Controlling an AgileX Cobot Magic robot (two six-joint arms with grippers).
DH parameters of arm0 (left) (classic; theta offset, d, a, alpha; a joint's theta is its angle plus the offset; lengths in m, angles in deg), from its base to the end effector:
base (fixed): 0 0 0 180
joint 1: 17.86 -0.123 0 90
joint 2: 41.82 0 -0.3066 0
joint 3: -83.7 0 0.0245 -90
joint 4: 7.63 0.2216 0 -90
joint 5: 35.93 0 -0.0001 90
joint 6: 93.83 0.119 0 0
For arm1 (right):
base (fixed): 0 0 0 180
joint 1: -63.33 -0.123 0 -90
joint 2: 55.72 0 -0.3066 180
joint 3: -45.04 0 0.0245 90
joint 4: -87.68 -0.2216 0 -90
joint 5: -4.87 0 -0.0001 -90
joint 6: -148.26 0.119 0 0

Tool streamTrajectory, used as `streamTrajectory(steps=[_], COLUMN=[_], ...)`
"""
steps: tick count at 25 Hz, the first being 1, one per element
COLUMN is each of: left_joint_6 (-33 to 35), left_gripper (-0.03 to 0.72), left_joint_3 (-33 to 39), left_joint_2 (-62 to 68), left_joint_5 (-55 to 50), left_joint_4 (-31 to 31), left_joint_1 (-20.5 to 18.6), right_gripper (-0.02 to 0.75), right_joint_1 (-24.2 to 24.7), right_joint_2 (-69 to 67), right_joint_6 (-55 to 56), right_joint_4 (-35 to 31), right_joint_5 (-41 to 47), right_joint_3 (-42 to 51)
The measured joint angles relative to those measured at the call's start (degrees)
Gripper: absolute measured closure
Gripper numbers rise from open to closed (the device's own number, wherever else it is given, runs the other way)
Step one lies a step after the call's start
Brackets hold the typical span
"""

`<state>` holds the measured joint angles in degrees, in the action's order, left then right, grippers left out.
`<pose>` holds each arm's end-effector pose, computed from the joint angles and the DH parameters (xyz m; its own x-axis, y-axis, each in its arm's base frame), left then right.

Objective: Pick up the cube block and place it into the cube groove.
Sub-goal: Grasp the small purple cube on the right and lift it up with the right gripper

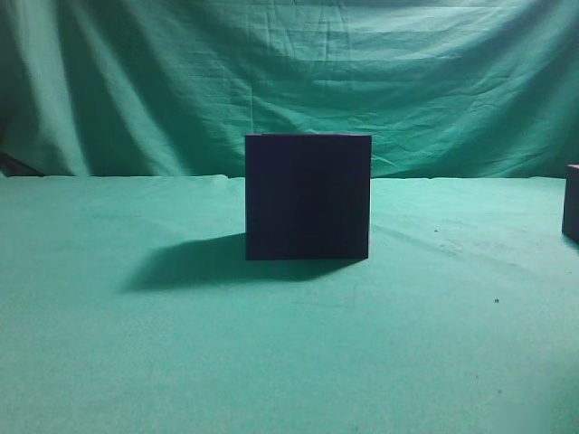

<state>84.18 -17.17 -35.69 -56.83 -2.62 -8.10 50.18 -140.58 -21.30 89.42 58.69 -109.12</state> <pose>0.0284 -0.0011 0.1654 -0.2662 0.0934 -0.9594 0.1526 0.9868 0.0537 0.2151 0.0472 0.2583 -0.9619 -0.0568 -0.2674 -0.0646 0.9977 0.0204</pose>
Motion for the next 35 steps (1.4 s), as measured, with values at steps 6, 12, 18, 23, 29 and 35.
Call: streamTrajectory(steps=[6,12,18,23,29,35], left_joint_6=[0.0,0.0,0.0,0.0,0.0,0.0], left_gripper=[0.688,0.688,0.688,0.688,0.688,0.688], left_joint_3=[0.0,0.0,0.0,0.0,0.0,0.0], left_joint_2=[0.0,0.0,0.0,0.0,0.0,0.0], left_joint_5=[0.0,0.0,0.0,0.0,0.0,0.0], left_joint_4=[0.0,0.0,0.0,0.0,0.0,0.0], left_joint_1=[0.0,0.0,0.0,0.0,0.0,0.0], right_gripper=[0.303,0.208,0.182,0.182,0.276,0.31], right_joint_1=[0.0,0.0,0.0,0.0,0.0,0.0], right_joint_2=[-7.6,-11.1,-14.3,-17.1,-18.1,-18.2], right_joint_6=[4.7,8.9,10.1,10.2,10.3,10.5], right_joint_4=[0.7,2.6,2.9,3.6,4.3,4.4], right_joint_5=[-0.4,-4.8,-9.3,-11.2,-11.5,-8.4], right_joint_3=[-4.3,-5.1,-5.2,-5.2,-5.3,-6.9])
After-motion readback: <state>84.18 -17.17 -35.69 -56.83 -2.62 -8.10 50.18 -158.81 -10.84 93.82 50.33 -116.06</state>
